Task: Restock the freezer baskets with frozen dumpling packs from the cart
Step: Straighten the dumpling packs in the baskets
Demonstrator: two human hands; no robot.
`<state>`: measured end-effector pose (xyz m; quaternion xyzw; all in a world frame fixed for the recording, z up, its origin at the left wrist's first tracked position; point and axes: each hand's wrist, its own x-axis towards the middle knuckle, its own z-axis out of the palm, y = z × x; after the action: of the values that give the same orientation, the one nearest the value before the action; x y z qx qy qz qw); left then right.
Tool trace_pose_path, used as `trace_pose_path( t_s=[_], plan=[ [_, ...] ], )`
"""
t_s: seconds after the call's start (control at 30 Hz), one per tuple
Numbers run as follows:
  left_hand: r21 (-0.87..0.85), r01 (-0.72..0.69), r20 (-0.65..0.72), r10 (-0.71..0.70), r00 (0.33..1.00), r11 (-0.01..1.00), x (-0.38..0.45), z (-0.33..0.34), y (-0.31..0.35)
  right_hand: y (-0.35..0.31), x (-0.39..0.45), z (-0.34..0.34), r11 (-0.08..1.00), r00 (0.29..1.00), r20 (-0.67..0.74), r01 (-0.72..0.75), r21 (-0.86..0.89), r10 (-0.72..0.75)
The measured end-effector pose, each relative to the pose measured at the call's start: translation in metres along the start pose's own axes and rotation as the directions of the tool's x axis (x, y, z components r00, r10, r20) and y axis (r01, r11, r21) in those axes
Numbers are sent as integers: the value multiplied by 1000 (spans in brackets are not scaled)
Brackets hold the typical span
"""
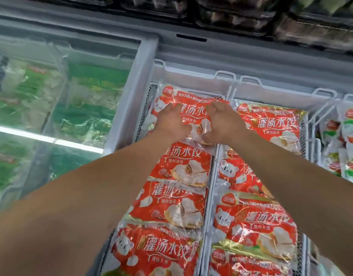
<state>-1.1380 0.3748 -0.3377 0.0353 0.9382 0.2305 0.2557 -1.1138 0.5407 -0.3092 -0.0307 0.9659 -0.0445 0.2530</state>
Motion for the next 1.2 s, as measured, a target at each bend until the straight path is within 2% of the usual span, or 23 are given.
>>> trace_pose_path(
  t_s=[0.13,0.23,0.3,0.53,0.63,0.83,1.0,1.1,1.17,1.2],
  plan=[
    [111,20,30,-24,999,994,32,13,2,2,34,14,986,985,162,-27,-165,54],
    [246,0,95,-24,995,969,43,17,-10,6,54,21,984,984,174,5,-178,27],
    [268,32,76,-54,996,963,42,18,-22,6,64,21,986,988,150,47,-163,-22],
    [236,67,2,-69,998,969,40,21,-25,7,66,26,985,996,74,59,-165,-47],
    [200,95,-56,-85,995,975,42,19,-24,7,64,25,992,995,73,76,-105,-68],
    [199,144,-5,-146,989,969,60,25,-25,4,72,32,995,994,106,46,-84,-37],
    [191,140,-32,-136,990,972,61,25,-25,4,75,32,994,995,98,46,-99,-36],
    [128,134,-55,-128,990,983,49,21,-23,0,64,30,997,994,100,51,-58,-45],
    [105,102,-103,-91,991,989,28,22,-22,-6,46,28,997,996,40,82,-2,-81],
    [112,82,-141,-65,988,990,15,24,-24,-9,35,30,993,993,-40,113,32,-112]
  ],
)
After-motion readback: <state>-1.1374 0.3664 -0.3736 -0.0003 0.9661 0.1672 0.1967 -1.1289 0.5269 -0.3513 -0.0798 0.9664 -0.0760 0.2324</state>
